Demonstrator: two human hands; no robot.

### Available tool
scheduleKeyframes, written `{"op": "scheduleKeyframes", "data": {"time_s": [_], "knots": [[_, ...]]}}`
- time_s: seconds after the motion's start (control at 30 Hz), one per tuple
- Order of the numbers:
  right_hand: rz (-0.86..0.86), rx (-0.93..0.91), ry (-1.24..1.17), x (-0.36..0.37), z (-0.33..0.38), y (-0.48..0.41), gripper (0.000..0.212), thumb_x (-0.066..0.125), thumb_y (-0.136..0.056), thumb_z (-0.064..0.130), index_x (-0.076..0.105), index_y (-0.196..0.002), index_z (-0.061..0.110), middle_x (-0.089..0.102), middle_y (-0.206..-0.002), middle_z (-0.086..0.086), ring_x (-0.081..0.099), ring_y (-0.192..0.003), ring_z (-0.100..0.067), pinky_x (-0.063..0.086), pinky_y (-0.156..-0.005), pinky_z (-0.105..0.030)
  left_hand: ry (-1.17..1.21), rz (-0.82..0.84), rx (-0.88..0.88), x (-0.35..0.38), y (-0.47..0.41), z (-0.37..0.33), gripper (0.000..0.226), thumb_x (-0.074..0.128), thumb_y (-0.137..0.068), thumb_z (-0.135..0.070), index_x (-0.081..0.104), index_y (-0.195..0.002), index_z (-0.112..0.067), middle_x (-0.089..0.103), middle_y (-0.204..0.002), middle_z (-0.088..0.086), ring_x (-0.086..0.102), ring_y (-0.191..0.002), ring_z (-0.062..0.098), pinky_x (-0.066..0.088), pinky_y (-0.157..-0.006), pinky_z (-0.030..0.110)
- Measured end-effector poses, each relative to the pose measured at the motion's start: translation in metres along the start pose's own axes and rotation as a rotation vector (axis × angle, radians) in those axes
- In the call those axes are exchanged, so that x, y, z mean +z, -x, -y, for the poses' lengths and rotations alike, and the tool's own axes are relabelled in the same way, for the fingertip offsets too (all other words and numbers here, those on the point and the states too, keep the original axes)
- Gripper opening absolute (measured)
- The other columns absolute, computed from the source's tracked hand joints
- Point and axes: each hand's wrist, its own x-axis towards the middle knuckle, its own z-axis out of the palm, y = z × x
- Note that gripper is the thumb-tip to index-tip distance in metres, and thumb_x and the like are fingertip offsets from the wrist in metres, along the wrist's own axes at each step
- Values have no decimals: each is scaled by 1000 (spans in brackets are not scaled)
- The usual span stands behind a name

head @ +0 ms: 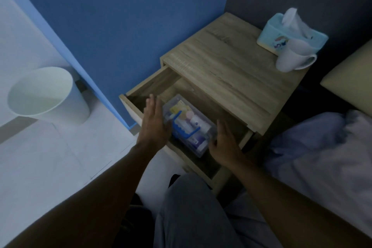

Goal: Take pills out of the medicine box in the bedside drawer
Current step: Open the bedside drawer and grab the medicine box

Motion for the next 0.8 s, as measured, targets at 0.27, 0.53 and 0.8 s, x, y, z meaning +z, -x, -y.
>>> {"op": "scheduleKeyframes", "data": {"time_s": [0.27, 0.53, 0.8], "knots": [[27, 408, -248, 15, 10, -31, 69, 51, -99, 41, 18, -156, 22, 44, -147, -13, 55, -122, -26, 43, -72, -26, -127, 293, -227, 0, -59, -8, 44, 61, -91, -24, 45, -129, -10, 60, -117, 16, 65, -100, 26, 59, -85, 45], [-12, 450, -453, 14, 7, -26, 57, 60, -95, 33, 38, -146, 22, 53, -138, -9, 60, -117, -24, 42, -59, -22, 50, 279, -313, 8, -62, -10, 42, 57, -91, -31, 47, -126, -10, 59, -116, 12, 63, -102, 26, 57, -86, 46], [28, 280, -629, -37, 18, -6, 69, 70, -87, 33, 40, -148, 24, 57, -138, -6, 64, -115, -23, 57, -94, -46, 92, 182, -274, -49, -45, -38, 39, 58, -91, -39, 58, -119, -12, 66, -97, 4, 65, -80, 16, 52, -59, 26]]}}
